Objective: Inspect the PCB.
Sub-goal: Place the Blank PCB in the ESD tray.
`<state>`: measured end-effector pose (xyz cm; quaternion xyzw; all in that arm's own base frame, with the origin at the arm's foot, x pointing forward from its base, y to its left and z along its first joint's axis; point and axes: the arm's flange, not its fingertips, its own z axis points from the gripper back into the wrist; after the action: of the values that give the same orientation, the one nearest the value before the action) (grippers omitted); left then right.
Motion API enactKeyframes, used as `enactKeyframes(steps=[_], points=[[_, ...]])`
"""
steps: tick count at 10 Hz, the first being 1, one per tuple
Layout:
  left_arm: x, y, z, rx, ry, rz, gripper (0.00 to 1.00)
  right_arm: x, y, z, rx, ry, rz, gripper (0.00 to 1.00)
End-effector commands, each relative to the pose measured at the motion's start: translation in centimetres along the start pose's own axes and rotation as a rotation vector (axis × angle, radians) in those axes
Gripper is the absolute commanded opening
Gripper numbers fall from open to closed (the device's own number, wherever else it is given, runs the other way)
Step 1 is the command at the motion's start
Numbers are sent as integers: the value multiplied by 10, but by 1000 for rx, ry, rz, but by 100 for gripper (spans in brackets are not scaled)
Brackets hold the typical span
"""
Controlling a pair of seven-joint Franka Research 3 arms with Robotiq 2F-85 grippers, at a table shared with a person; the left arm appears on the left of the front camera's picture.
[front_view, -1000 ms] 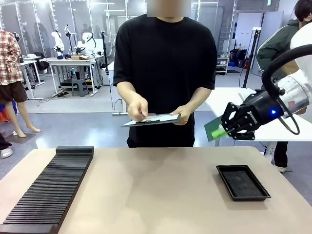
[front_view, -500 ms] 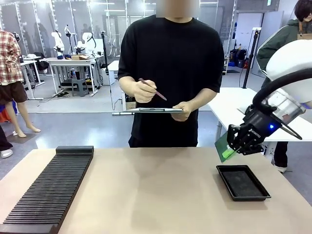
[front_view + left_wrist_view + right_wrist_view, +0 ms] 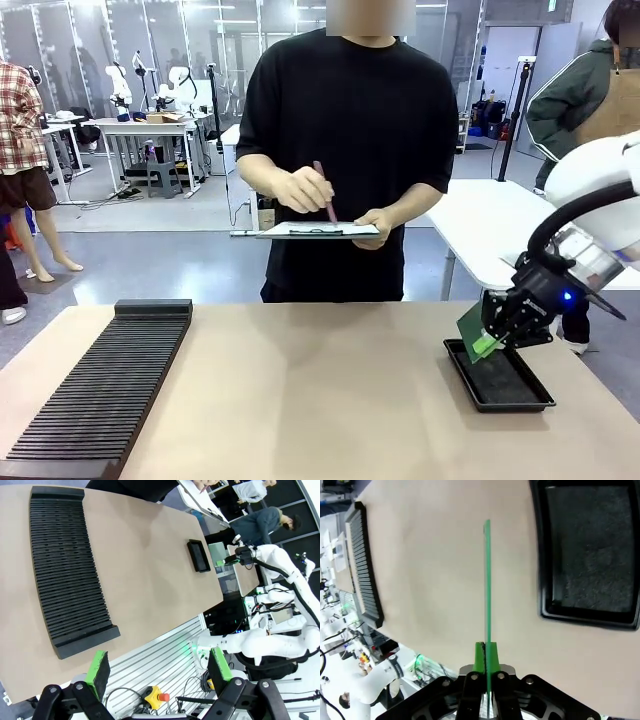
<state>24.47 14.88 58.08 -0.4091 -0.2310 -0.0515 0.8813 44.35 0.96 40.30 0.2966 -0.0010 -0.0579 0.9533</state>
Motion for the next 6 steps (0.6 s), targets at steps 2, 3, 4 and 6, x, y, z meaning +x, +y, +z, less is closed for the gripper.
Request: enactKeyframes(steps=[2,3,4,6], points=[[0,-1,0,16,11,2,100,15,-17,-31,-25,-42,21,3],[0,-1,0,16,11,2,100,19,-24,-38,-31,-48,19,3],[0,-1,0,16,11,2,100,21,-29,-42,-32,-49,16,3],[0,-1,0,16,11,2,100,26,-36,-50,-54,-50,7,3]])
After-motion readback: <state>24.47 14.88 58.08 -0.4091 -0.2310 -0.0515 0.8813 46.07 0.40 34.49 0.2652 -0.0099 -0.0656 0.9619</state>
